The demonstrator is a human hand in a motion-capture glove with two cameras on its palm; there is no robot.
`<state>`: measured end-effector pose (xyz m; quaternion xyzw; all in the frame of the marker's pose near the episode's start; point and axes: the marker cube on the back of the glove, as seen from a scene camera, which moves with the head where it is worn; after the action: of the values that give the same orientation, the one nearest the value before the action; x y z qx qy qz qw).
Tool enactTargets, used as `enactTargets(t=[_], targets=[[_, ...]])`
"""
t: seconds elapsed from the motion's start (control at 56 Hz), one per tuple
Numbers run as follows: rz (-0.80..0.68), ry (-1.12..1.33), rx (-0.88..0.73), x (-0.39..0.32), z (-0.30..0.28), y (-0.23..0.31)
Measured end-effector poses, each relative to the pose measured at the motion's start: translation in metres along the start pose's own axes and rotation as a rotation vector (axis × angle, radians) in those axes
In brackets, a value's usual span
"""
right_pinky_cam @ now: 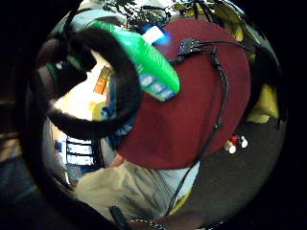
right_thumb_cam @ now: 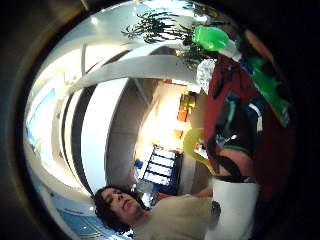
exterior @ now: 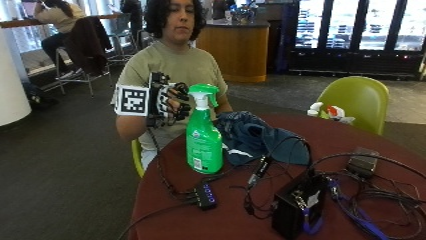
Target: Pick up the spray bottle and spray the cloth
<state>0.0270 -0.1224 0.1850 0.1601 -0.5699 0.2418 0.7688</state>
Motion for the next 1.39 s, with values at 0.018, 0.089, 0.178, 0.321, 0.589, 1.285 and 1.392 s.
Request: enactTargets(t=[0.018,0.089,0.178,0.321,0.589,1.285,1.392], targets=[[0.008,-0.018,0.005,0.002,0.002,-0.002],[0.011,-0.072,-0.003,0.008,0.01,-0.007],[0.015,-0.071,0.07,0.015,0.02,-0.024],[0.075,-0.078,0.101,0.027,0.03,-0.041],[0.007,0.031,0.146,0.028,0.027,-0.034],[-0.264,0.813,-0.366,-0.015,-0.05,0.086],[-0.25,0.877,-0.396,-0.014,-0.062,0.1]])
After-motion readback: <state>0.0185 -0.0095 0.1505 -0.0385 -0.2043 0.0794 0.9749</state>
